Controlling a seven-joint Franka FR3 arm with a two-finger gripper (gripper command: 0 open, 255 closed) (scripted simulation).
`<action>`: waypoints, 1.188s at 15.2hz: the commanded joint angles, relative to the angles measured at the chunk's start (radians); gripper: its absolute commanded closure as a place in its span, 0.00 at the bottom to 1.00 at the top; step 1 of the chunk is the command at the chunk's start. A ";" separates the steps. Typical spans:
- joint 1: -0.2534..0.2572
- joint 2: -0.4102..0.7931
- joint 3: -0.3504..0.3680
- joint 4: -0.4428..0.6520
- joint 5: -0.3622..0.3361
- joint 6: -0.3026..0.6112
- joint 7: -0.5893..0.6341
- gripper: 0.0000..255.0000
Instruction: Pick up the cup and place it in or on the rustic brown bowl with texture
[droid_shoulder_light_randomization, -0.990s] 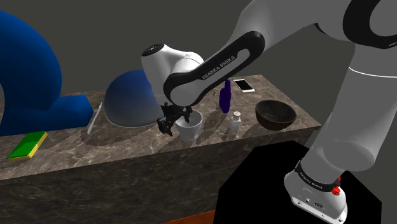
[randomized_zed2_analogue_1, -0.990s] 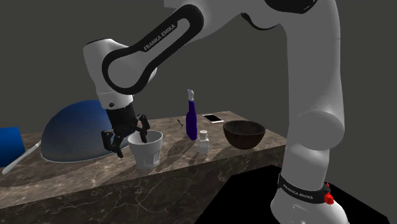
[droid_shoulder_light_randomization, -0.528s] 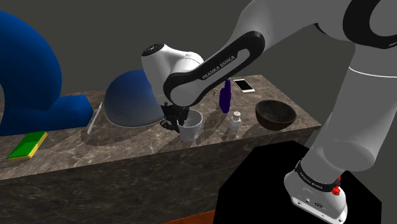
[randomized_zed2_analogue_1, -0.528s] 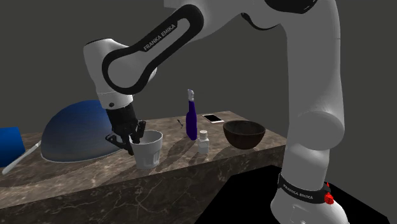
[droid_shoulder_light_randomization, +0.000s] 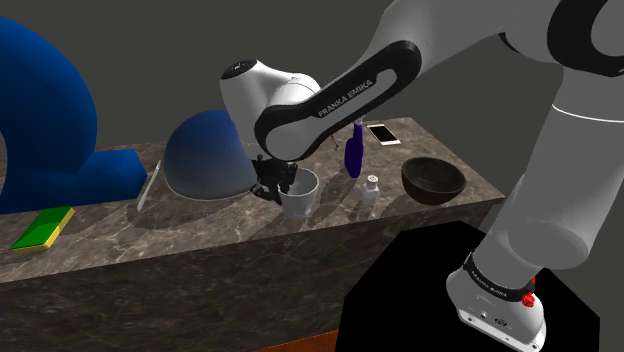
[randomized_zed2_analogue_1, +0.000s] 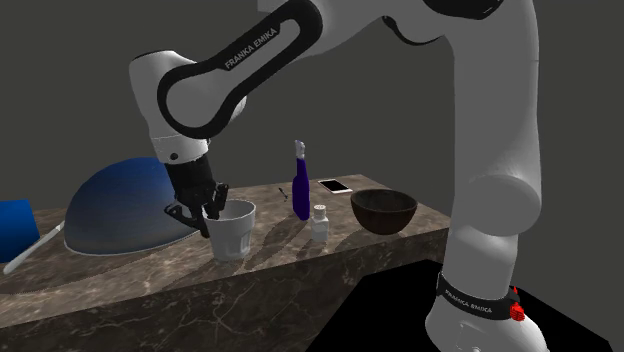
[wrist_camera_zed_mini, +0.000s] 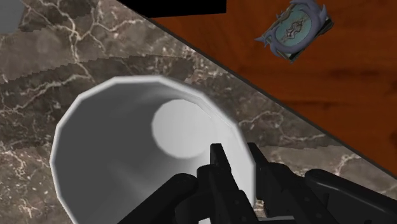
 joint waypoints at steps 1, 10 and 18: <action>-0.002 -0.013 0.001 0.014 0.009 -0.024 -0.010 1.00; -0.006 -0.062 0.005 0.081 0.042 -0.132 -0.043 1.00; -0.008 -0.092 0.007 0.157 0.061 -0.232 -0.066 1.00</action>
